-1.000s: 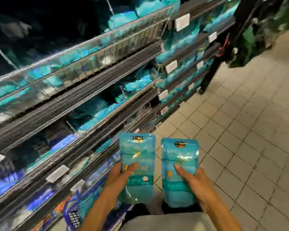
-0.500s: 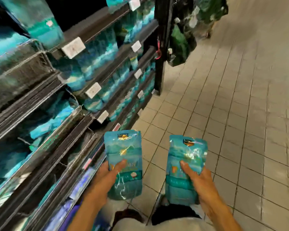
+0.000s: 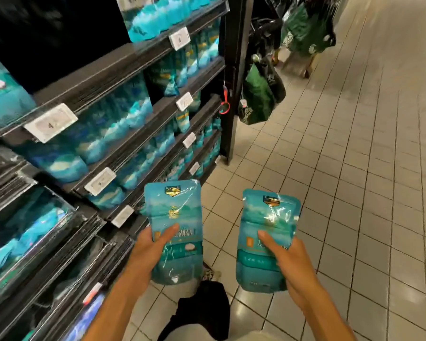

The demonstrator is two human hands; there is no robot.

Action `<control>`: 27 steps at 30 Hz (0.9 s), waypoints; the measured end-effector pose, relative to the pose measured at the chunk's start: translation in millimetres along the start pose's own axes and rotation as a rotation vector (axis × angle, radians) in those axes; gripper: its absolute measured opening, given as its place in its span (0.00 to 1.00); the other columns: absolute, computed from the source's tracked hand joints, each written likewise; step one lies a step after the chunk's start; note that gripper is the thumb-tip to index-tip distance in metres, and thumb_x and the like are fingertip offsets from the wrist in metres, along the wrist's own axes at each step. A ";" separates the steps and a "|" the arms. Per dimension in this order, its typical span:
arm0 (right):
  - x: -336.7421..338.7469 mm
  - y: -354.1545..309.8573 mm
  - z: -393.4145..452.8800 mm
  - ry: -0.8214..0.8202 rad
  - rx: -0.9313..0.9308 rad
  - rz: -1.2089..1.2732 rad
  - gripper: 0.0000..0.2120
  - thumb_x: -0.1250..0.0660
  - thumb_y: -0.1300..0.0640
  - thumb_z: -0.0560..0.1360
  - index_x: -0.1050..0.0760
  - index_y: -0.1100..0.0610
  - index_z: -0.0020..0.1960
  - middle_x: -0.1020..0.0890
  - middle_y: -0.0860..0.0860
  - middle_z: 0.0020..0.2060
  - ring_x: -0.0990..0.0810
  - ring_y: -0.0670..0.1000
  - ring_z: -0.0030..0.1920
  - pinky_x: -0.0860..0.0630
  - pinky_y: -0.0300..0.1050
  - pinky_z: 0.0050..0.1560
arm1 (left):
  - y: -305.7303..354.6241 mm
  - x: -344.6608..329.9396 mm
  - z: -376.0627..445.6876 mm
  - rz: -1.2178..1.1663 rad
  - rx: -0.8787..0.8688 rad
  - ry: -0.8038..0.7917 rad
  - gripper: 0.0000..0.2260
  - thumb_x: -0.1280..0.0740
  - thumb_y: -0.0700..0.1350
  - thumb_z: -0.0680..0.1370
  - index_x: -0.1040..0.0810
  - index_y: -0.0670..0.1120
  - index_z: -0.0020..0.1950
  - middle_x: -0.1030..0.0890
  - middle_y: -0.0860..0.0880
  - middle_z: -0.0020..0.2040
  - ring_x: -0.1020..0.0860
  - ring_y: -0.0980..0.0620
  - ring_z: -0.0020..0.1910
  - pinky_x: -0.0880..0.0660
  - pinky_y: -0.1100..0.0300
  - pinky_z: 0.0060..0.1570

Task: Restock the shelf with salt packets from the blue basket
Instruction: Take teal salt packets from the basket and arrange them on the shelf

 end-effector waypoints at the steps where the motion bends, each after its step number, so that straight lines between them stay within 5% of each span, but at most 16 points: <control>1: -5.3 -9.8 13.0 -0.012 0.011 -0.009 0.19 0.23 0.47 0.66 0.17 0.48 0.55 0.12 0.52 0.50 0.13 0.55 0.50 0.16 0.53 0.47 | 10.1 -2.8 11.9 -0.005 -0.011 0.007 0.29 0.21 0.60 0.60 0.17 0.50 0.58 0.13 0.46 0.53 0.14 0.42 0.52 0.21 0.36 0.57; 8: -56.3 -97.8 121.4 -0.164 0.091 -0.037 0.20 0.16 0.56 0.61 0.14 0.48 0.51 0.12 0.55 0.50 0.13 0.57 0.50 0.16 0.48 0.44 | 95.3 -18.1 103.7 -0.034 -0.098 0.052 0.24 0.20 0.59 0.65 0.16 0.50 0.57 0.13 0.47 0.52 0.14 0.43 0.53 0.21 0.36 0.59; 12: -101.7 -150.0 170.7 -0.302 0.137 -0.029 0.22 0.17 0.50 0.58 0.14 0.48 0.52 0.12 0.55 0.50 0.12 0.57 0.49 0.17 0.46 0.42 | 148.0 -19.4 133.0 -0.059 -0.165 0.100 0.24 0.22 0.60 0.63 0.16 0.52 0.56 0.13 0.48 0.53 0.14 0.45 0.52 0.21 0.38 0.58; 17: -166.4 -205.4 225.8 -0.518 0.196 -0.076 0.17 0.20 0.55 0.66 0.15 0.48 0.54 0.13 0.54 0.52 0.13 0.57 0.52 0.16 0.48 0.46 | 207.7 -9.5 144.2 -0.105 -0.270 0.205 0.21 0.23 0.63 0.63 0.15 0.58 0.54 0.13 0.49 0.54 0.14 0.46 0.53 0.20 0.40 0.57; 22: -246.2 -260.2 261.6 -0.793 0.287 -0.137 0.14 0.23 0.57 0.67 0.14 0.49 0.52 0.12 0.54 0.51 0.14 0.56 0.53 0.16 0.55 0.53 | 264.8 5.1 140.3 -0.181 -0.422 0.366 0.17 0.22 0.55 0.71 0.16 0.52 0.57 0.13 0.48 0.56 0.14 0.46 0.54 0.17 0.51 0.46; 27: -322.8 -300.9 268.8 -1.080 0.331 -0.159 0.14 0.21 0.59 0.68 0.14 0.50 0.53 0.12 0.51 0.52 0.13 0.51 0.52 0.17 0.44 0.48 | 314.7 18.5 127.2 -0.143 -0.545 0.569 0.19 0.27 0.54 0.71 0.17 0.47 0.59 0.13 0.48 0.54 0.14 0.48 0.53 0.17 0.56 0.47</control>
Point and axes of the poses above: each hand's wrist, its own z-axis towards the middle knuckle, its own x-axis out of the back of the hand, y = z × x, the point moved 6 cm from there along z, towards the middle knuckle
